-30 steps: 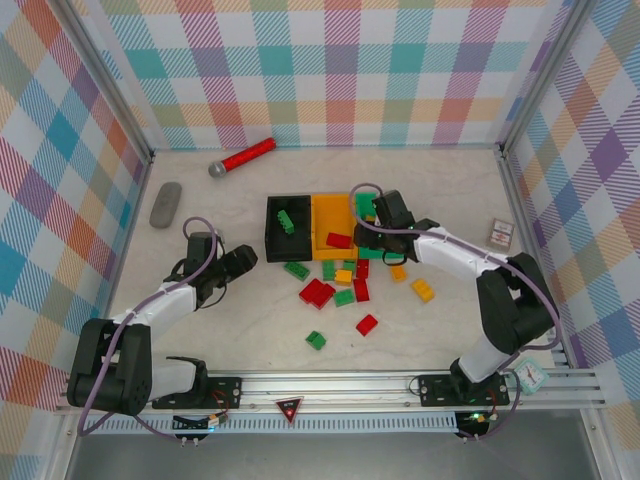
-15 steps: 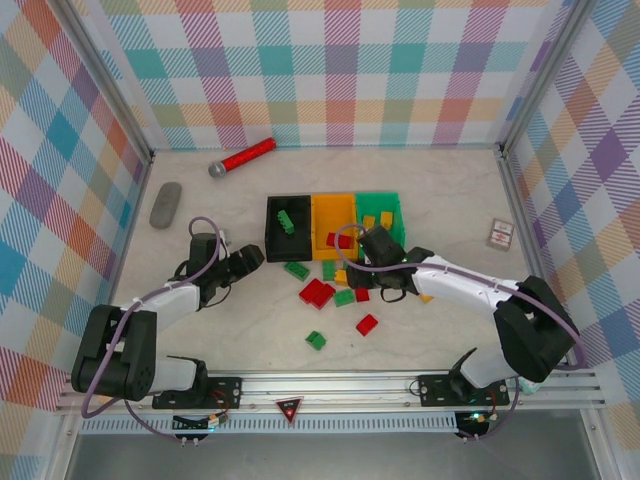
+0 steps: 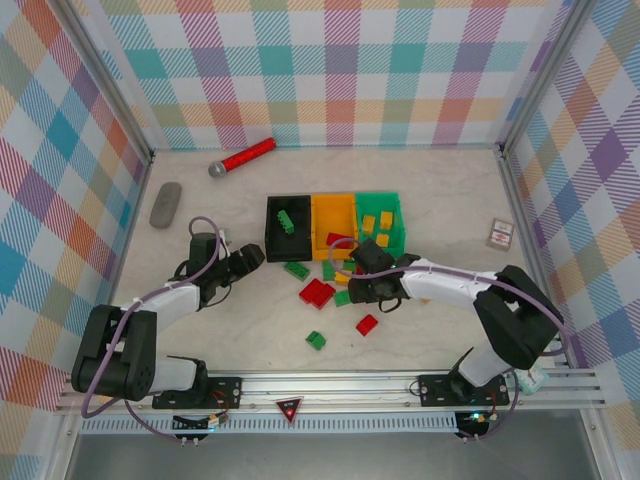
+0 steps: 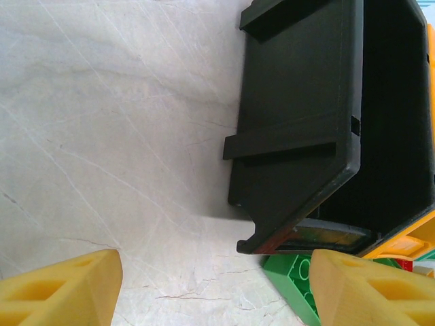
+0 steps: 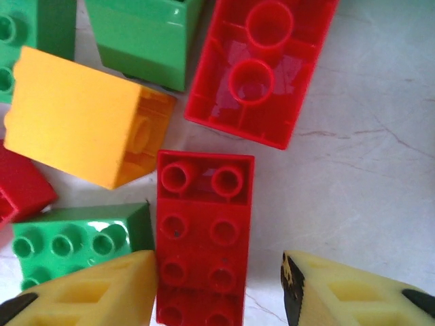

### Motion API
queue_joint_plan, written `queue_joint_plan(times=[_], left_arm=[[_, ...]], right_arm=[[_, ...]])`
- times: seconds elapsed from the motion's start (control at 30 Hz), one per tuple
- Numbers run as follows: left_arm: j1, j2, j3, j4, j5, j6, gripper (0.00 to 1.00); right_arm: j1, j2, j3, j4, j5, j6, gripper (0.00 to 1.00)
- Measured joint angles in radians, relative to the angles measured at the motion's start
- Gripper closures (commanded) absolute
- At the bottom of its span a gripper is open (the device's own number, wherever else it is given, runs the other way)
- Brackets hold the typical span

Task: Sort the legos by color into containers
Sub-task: Pick up the lego from the bottom-center of the table, then place the lego in the container.

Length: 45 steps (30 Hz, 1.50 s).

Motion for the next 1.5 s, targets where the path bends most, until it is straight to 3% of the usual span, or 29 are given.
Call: queue_joint_plan(times=[0.4,1.13,1.3,1.5], left_arm=[[0.000,0.000,0.000,0.000,0.007,0.000,0.27],[0.000,0.000,0.000,0.004,0.008,-0.003,0.27],[0.000,0.000,0.000,0.004,0.015,-0.003,0.27],[0.000,-0.003,0.000,0.003,0.015,-0.003,0.27]], right_arm=[[0.008,0.038,0.043,-0.001,0.031,0.011,0.67],[0.008,-0.150,0.044,-0.049,0.068,0.025,0.68],[-0.002,-0.122,0.154,-0.047,0.068,-0.003,0.68],[-0.051,0.034,0.367,-0.006,0.047,-0.061,0.67]])
